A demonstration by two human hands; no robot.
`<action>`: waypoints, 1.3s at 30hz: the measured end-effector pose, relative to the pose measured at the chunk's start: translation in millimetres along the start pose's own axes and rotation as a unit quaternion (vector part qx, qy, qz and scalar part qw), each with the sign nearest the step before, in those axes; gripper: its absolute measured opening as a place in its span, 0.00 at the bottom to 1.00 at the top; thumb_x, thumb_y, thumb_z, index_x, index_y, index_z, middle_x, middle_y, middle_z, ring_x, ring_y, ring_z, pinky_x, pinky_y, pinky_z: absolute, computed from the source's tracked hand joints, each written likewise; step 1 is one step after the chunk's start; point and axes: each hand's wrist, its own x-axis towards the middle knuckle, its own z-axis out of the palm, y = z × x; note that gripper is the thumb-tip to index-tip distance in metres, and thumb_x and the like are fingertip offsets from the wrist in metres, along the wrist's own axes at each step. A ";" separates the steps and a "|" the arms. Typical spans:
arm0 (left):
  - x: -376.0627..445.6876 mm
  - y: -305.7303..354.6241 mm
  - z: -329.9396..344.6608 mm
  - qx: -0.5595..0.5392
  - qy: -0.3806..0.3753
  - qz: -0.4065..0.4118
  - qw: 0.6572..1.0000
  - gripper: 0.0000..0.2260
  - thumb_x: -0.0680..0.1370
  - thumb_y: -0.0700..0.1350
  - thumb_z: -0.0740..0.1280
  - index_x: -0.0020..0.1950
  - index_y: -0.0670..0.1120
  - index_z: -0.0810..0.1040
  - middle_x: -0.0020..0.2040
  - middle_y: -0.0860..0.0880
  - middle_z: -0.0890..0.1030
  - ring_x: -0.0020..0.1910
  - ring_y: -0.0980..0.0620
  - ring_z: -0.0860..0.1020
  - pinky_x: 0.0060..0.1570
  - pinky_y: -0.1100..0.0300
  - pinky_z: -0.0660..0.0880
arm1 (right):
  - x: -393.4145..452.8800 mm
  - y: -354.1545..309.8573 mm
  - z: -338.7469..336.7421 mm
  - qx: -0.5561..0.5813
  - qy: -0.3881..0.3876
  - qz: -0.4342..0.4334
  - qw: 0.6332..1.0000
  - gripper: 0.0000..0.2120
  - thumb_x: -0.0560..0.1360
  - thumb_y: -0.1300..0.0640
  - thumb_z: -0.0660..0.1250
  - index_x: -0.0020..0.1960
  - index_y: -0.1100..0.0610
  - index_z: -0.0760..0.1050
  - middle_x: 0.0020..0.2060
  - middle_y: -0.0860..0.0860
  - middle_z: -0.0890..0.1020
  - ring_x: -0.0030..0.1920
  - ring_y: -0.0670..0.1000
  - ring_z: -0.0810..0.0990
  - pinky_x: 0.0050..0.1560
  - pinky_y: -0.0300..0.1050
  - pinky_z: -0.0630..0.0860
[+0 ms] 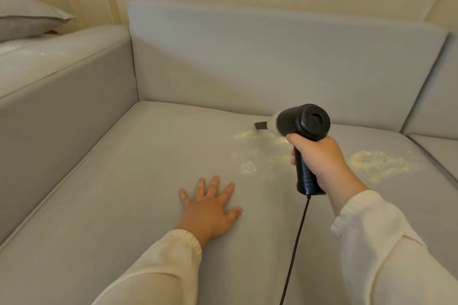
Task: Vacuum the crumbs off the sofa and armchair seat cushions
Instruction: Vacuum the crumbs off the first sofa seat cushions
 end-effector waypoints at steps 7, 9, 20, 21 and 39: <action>0.8 -1.5 -5.2 -0.011 -0.011 0.002 1.000 0.31 0.80 0.72 0.46 0.82 0.69 0.41 0.84 0.56 0.37 0.83 0.44 0.36 0.73 0.25 0.38 | -17.9 24.9 -12.2 0.018 0.007 0.028 0.999 0.07 0.75 0.53 0.75 0.49 0.55 0.81 0.41 0.58 0.87 0.42 0.58 0.86 0.52 0.57 0.84; 0.2 -1.8 -6.1 -0.009 -0.014 0.003 1.000 0.31 0.80 0.72 0.46 0.82 0.69 0.41 0.84 0.56 0.37 0.83 0.44 0.36 0.73 0.25 0.38 | -13.8 24.4 -10.4 0.034 0.006 0.033 0.999 0.08 0.76 0.53 0.75 0.51 0.55 0.81 0.41 0.58 0.86 0.42 0.57 0.86 0.50 0.56 0.84; 0.7 -0.7 -4.3 -0.008 -0.007 0.001 1.000 0.31 0.80 0.72 0.47 0.82 0.69 0.41 0.85 0.56 0.37 0.83 0.44 0.37 0.73 0.24 0.38 | -8.2 24.1 -0.6 0.024 -0.026 0.021 0.999 0.07 0.76 0.53 0.75 0.51 0.55 0.81 0.40 0.56 0.86 0.39 0.55 0.86 0.47 0.53 0.84; 0.9 -0.7 -3.9 -0.006 -0.006 0.001 1.000 0.31 0.80 0.72 0.47 0.82 0.69 0.41 0.85 0.56 0.37 0.83 0.44 0.37 0.73 0.24 0.38 | -8.9 23.7 -0.5 0.017 -0.028 0.019 0.999 0.06 0.76 0.53 0.75 0.50 0.55 0.82 0.39 0.56 0.86 0.39 0.55 0.85 0.48 0.53 0.84; 0.7 -1.0 -4.3 -0.006 -0.010 0.001 1.000 0.31 0.80 0.72 0.46 0.82 0.69 0.40 0.84 0.56 0.37 0.83 0.44 0.36 0.72 0.24 0.38 | -11.4 36.7 -1.6 0.088 -0.024 0.074 0.993 0.10 0.76 0.51 0.75 0.47 0.58 0.82 0.34 0.55 0.85 0.41 0.58 0.84 0.57 0.62 0.83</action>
